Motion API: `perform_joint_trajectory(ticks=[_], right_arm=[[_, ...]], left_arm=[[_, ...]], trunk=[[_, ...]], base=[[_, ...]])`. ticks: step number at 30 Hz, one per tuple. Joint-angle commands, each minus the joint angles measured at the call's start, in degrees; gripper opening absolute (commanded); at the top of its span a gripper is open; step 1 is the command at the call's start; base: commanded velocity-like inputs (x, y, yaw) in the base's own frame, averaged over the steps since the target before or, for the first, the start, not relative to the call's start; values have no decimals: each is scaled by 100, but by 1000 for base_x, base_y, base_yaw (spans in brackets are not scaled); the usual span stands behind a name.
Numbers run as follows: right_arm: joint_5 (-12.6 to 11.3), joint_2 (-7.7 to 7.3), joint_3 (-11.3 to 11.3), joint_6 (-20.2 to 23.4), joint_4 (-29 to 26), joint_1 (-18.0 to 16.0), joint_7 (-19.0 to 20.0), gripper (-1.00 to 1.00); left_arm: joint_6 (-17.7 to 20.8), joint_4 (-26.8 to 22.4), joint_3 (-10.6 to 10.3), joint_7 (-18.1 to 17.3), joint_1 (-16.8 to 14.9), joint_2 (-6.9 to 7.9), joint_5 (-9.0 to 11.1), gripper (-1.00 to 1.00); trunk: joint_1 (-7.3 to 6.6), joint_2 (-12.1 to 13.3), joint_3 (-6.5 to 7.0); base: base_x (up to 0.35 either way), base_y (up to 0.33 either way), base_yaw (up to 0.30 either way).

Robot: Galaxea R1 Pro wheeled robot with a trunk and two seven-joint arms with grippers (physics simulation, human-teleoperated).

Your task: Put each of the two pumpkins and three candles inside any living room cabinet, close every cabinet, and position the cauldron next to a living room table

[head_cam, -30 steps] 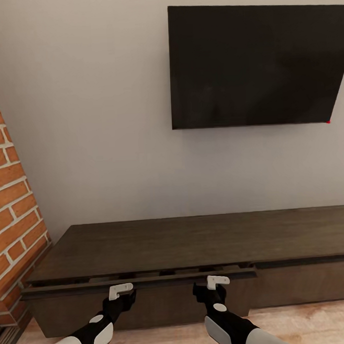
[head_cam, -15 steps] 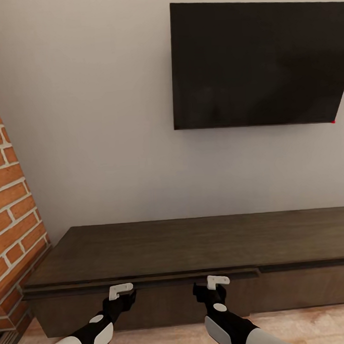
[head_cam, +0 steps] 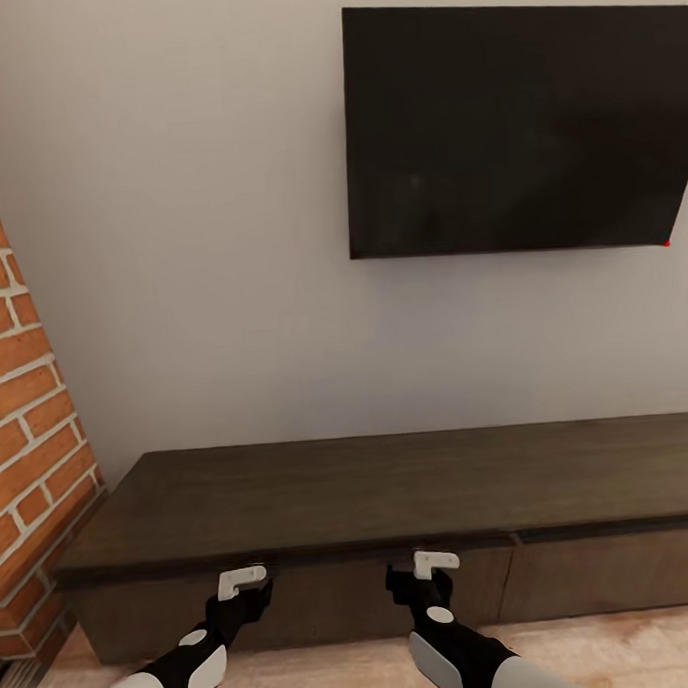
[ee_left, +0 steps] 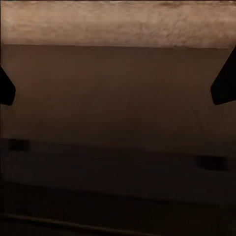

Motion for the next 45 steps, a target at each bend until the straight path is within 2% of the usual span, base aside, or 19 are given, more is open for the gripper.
perform_joint_trajectory(ticks=[1,19,27,33,39,45], right_arm=[[-61,-2,49,-32,0,-5,-24,100],[-66,21,46,-5,-8,-6,-5,100],[-109,-8,39,-4,1,-5,386,100],[-151,-21,30,2,8,-6,415,100],[-164,-22,10,10,1,-6,412,100],[-172,-22,-5,20,0,-6,399,100]], left_arm=[[-14,-1,-42,-16,-3,3,62,100],[-14,-1,-42,-23,-3,-1,61,100],[7,-14,-19,-37,-3,-8,68,100],[76,-69,5,-9,-3,-191,73,100],[726,-79,20,10,-3,-226,71,100],[921,-95,21,27,-3,-223,101,100]], trunk=[[-4,-3,-6],[-4,-3,-4],[-4,-3,41],[-4,-3,80],[-114,198,209],[-246,438,356]], base=[[-293,0,0],[-330,0,-1],[-110,0,-170],[-4,0,-226],[0,0,-230],[0,0,-230]])
